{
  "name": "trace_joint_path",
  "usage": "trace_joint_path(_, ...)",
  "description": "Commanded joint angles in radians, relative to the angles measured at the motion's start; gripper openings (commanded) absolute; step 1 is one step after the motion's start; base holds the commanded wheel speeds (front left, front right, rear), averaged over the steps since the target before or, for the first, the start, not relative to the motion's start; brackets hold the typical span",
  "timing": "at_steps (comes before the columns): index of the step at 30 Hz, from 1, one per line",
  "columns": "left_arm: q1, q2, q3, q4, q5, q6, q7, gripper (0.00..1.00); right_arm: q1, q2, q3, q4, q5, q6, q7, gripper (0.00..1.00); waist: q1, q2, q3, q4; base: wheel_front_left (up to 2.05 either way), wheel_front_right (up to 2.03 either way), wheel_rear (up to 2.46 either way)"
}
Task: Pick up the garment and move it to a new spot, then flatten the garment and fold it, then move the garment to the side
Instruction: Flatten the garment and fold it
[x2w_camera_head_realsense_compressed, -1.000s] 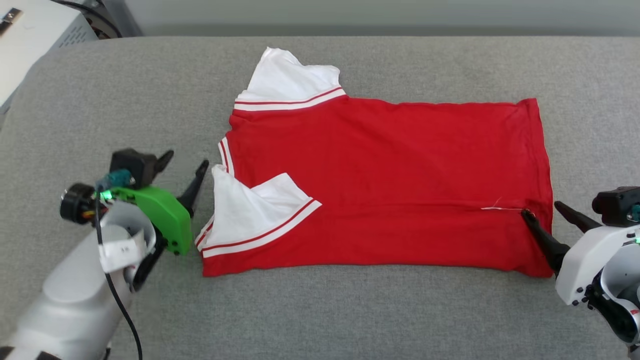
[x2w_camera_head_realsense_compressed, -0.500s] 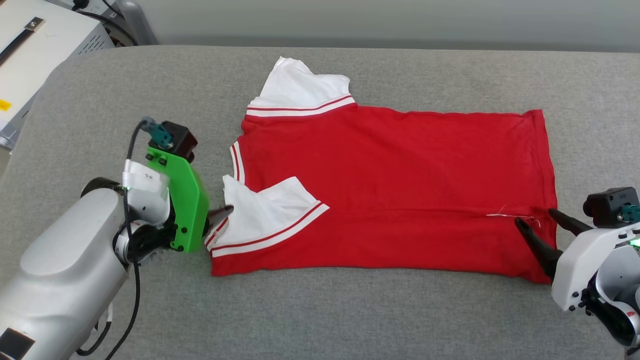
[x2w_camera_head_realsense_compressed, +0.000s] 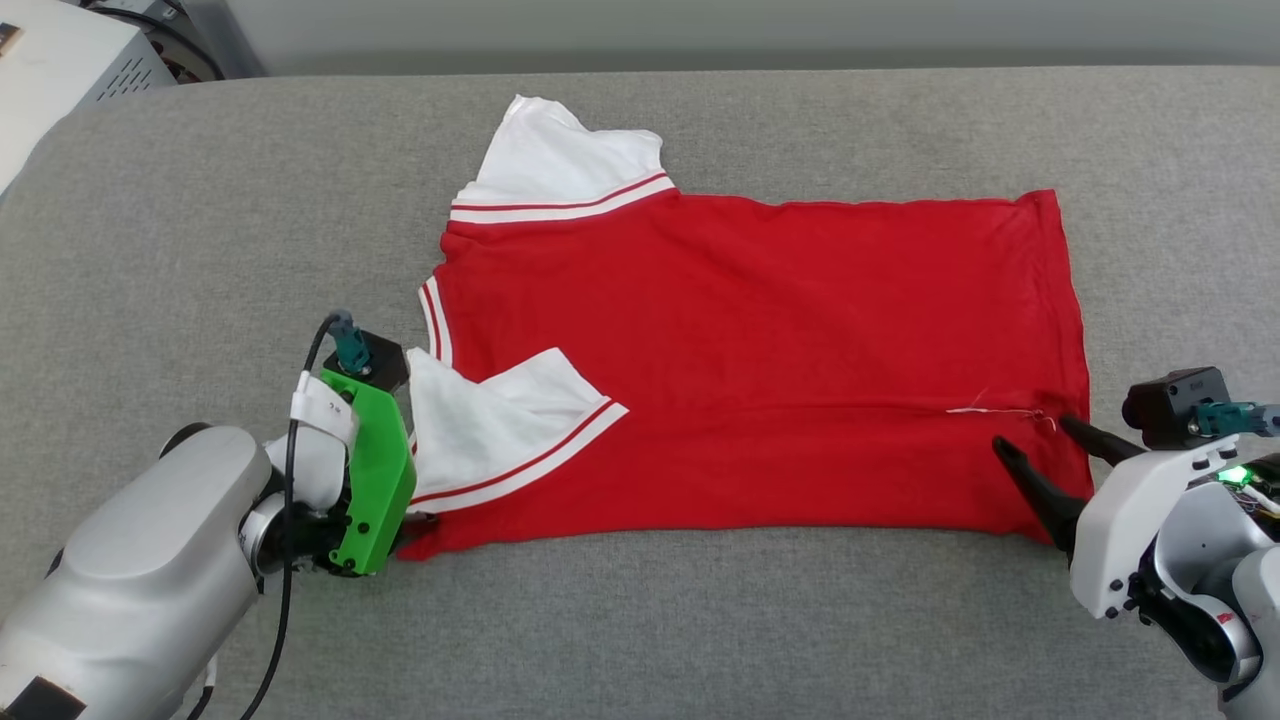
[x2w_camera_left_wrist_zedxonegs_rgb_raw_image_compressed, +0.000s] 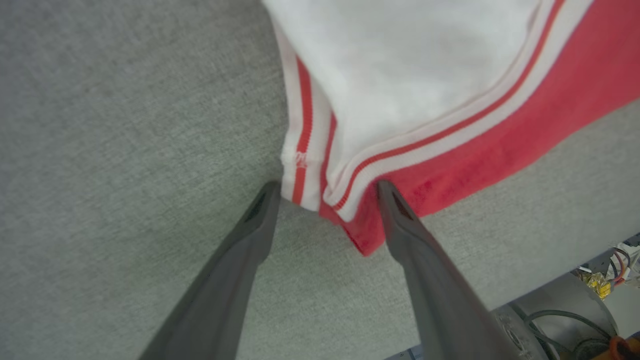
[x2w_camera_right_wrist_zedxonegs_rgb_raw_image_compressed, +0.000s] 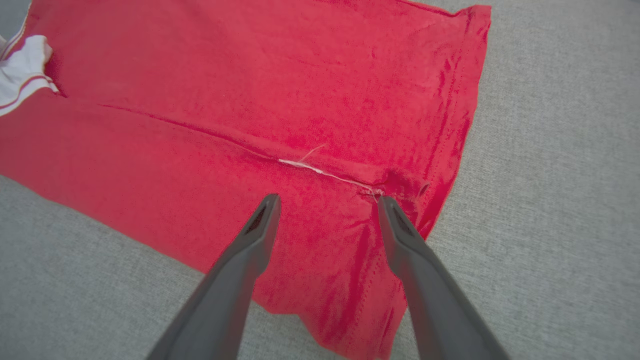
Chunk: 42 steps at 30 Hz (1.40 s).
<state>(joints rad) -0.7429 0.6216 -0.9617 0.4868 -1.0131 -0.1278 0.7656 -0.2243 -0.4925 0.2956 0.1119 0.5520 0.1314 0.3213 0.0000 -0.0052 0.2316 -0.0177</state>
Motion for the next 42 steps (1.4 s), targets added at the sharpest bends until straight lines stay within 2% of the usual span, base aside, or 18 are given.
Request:
trace_joint_path(1, 0.032, -0.011, -0.009, 0.026, 0.010, 0.000, -0.004, 1.00, -0.018, 0.003, 0.006, 0.004, 0.008, -0.001, -0.003, 1.00, 0.0000, 0.0052, 0.008, -0.010, 0.00, 0.00, 0.00)
trace_joint_path(6, 0.056, -0.045, -0.018, 0.088, 0.002, -0.001, -0.043, 1.00, -0.040, -0.006, 0.023, 0.011, 0.015, -0.001, -0.005, 1.00, 0.0000, 0.0052, 0.004, -0.018, 0.00, 0.00, 0.00)
trace_joint_path(7, 0.059, -0.050, -0.020, 0.094, 0.000, -0.001, -0.049, 0.53, -0.045, -0.009, 0.025, 0.011, 0.016, -0.001, -0.005, 1.00, 0.0000, 0.0052, 0.002, -0.019, 0.00, 0.00, 0.00)
trace_joint_path(8, 0.061, -0.056, -0.021, 0.100, -0.002, -0.001, -0.060, 0.00, -0.051, -0.015, 0.029, 0.010, 0.015, -0.001, -0.003, 1.00, 0.0000, 0.0052, -0.003, -0.018, 0.00, 0.00, 0.00)
trace_joint_path(11, 0.061, -0.065, -0.012, 0.109, -0.013, -0.002, -0.104, 0.00, -0.072, -0.041, 0.041, 0.003, 0.016, -0.001, 0.016, 1.00, 0.0000, 0.0052, -0.019, -0.018, 0.00, 0.00, 0.00)
trace_joint_path(15, 0.052, -0.059, -0.002, 0.097, -0.024, -0.002, -0.154, 0.00, -0.116, -0.106, 0.065, -0.014, 0.022, -0.001, 0.087, 1.00, 0.0000, 0.0052, -0.041, -0.018, 0.00, 0.00, 0.00)
trace_joint_path(23, 0.033, -0.018, -0.004, 0.015, -0.023, -0.003, -0.230, 0.00, -0.211, -0.231, 0.160, -0.014, 0.162, -0.001, 0.421, 1.00, 0.0000, 0.0052, -0.058, -0.010, 0.00, 0.00, 0.00)
trace_joint_path(26, 0.024, -0.014, -0.011, -0.008, -0.018, -0.003, -0.237, 0.00, -0.233, -0.249, 0.184, 0.013, 0.193, -0.001, 0.494, 1.00, 0.0000, 0.0052, -0.050, 0.001, 0.00, 0.00, 0.00)
trace_joint_path(32, 0.006, -0.019, -0.021, -0.032, -0.009, -0.003, -0.247, 0.00, -0.257, -0.216, 0.232, 0.107, 0.206, -0.001, 0.532, 1.00, 0.0000, 0.0052, -0.018, 0.022, 0.00, 0.00, 0.00)
trace_joint_path(42, -0.004, -0.028, -0.037, -0.029, -0.008, -0.003, -0.261, 0.00, -0.208, -0.100, 0.324, 0.304, 0.236, -0.001, 0.426, 1.00, 0.0000, 0.0052, 0.014, 0.043, 0.00, 0.00, 0.00)
